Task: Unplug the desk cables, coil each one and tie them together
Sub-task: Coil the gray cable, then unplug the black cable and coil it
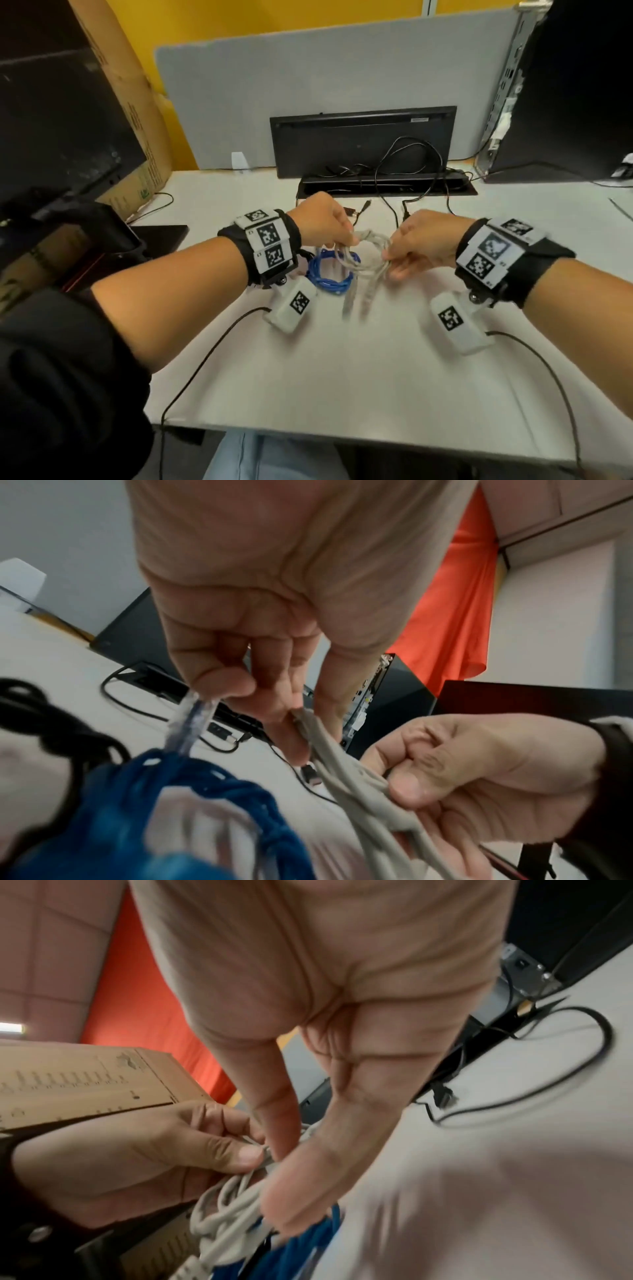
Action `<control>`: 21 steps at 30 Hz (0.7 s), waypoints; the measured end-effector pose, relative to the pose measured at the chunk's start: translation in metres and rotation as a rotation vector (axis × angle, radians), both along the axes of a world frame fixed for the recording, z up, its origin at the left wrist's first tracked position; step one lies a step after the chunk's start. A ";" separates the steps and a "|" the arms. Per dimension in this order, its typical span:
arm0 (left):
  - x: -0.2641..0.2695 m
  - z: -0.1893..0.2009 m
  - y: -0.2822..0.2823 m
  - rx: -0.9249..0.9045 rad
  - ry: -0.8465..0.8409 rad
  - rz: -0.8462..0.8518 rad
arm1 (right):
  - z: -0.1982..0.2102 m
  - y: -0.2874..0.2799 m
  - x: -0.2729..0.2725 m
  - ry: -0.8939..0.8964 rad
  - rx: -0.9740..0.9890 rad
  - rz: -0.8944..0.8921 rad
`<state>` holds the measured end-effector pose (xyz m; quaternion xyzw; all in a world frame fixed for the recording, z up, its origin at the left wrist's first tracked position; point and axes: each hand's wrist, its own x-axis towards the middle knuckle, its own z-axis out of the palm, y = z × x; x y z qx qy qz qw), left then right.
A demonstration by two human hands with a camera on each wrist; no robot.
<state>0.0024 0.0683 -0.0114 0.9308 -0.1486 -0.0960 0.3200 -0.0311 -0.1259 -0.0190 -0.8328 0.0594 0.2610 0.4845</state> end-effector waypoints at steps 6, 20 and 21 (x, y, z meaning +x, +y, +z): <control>-0.005 -0.011 0.004 0.272 -0.086 -0.117 | -0.011 0.014 0.000 0.085 -0.064 0.036; 0.054 0.019 0.001 0.370 -0.177 -0.111 | 0.002 0.049 0.072 -0.529 -0.885 0.512; 0.057 0.019 0.001 0.387 -0.178 -0.111 | -0.003 0.054 0.078 -0.526 -0.894 0.522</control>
